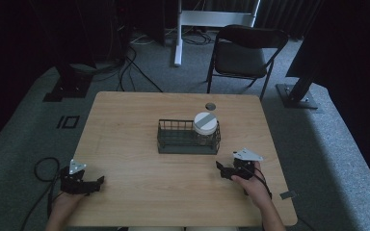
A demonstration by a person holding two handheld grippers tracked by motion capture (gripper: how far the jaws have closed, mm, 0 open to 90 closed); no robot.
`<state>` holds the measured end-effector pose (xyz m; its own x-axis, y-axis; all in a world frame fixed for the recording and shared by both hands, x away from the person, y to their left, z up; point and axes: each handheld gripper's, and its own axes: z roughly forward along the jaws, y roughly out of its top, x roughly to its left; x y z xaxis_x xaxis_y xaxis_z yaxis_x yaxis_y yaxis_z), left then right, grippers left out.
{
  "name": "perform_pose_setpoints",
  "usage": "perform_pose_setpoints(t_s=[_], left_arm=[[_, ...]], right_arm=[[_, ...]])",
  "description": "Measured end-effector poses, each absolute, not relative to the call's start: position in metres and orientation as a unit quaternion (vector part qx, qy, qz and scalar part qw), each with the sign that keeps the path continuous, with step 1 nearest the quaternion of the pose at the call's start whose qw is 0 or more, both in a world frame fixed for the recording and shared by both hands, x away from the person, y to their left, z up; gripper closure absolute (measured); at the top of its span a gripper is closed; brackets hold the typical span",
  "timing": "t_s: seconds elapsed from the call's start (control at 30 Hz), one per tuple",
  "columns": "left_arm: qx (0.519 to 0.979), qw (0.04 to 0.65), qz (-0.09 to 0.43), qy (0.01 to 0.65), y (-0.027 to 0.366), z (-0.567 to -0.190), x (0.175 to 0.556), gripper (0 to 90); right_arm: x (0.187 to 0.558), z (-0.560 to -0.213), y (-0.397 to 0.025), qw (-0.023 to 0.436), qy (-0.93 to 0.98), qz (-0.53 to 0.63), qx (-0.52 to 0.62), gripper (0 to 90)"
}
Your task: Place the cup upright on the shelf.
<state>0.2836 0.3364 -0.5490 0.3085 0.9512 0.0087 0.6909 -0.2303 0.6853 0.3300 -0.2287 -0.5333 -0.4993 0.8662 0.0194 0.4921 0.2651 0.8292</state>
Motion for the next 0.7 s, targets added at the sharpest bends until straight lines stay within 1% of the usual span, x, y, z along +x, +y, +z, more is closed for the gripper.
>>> perform_pose_setpoints(t_s=[0.7], left_arm=[[0.753,0.296,0.22,0.545,0.336,-0.549,0.284,0.1]], right_arm=[[0.318,-0.548,-0.254,0.2,0.796,0.371,0.434,13.0]])
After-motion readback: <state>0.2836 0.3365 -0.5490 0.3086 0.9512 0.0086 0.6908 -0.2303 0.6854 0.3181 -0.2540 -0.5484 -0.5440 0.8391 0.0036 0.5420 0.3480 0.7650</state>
